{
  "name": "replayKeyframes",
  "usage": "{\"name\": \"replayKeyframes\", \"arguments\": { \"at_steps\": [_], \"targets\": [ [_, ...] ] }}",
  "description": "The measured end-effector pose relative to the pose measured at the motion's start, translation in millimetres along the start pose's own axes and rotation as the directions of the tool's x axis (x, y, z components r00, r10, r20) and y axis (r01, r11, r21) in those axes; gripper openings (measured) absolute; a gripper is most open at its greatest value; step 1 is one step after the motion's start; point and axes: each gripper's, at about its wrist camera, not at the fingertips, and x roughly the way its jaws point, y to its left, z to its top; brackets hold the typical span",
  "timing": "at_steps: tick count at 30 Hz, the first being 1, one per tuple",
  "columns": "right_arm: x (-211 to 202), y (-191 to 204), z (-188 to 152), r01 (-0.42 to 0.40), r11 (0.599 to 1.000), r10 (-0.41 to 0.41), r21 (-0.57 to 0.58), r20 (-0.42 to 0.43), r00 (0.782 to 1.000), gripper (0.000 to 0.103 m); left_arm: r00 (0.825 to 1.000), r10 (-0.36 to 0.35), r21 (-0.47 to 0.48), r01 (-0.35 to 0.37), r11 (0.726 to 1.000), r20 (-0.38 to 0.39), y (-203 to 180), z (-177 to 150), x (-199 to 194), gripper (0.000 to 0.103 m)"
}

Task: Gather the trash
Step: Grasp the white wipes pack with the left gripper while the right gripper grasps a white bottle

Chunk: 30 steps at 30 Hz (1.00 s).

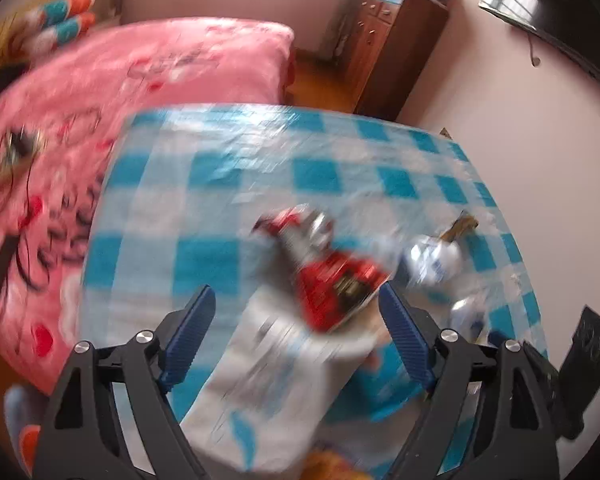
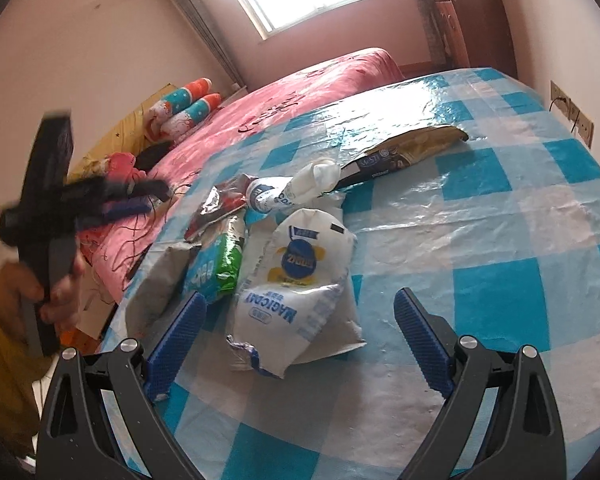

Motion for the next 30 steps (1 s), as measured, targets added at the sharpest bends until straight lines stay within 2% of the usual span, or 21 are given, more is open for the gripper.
{"name": "replayKeyframes", "arguments": {
  "at_steps": [3,8,11,15,19,25,30],
  "targets": [
    [5,0,2,-0.001,1.000,0.001,0.002,-0.005,1.000,0.094,0.999,-0.038,-0.030,0.038,0.999,-0.022,20,-22,0,0.084],
    [10,1,6,-0.031,0.999,0.031,0.022,-0.015,0.999,0.094,0.995,-0.084,0.022,0.085,0.996,-0.048,33,-47,8,0.087],
    [14,0,8,-0.023,0.999,0.024,0.024,-0.019,1.000,0.094,0.992,-0.122,0.039,0.124,0.992,-0.044,35,-49,14,0.089],
    [18,2,10,-0.011,1.000,0.012,0.017,-0.025,1.000,0.094,0.984,-0.158,0.081,0.164,0.983,-0.077,29,-51,22,0.089],
    [23,7,11,0.005,1.000,-0.005,-0.001,-0.027,1.000,0.094,0.989,-0.118,0.163,0.131,0.978,-0.088,17,-54,31,0.091],
    [33,10,13,0.062,0.998,-0.062,-0.009,-0.039,0.997,0.093,0.992,-0.117,0.169,0.123,0.978,-0.045,16,-56,33,0.091],
    [36,9,15,0.095,0.996,-0.095,-0.004,-0.027,0.995,0.083,0.995,-0.098,0.132,0.098,0.986,-0.009,15,-58,33,0.090]
  ]
}}
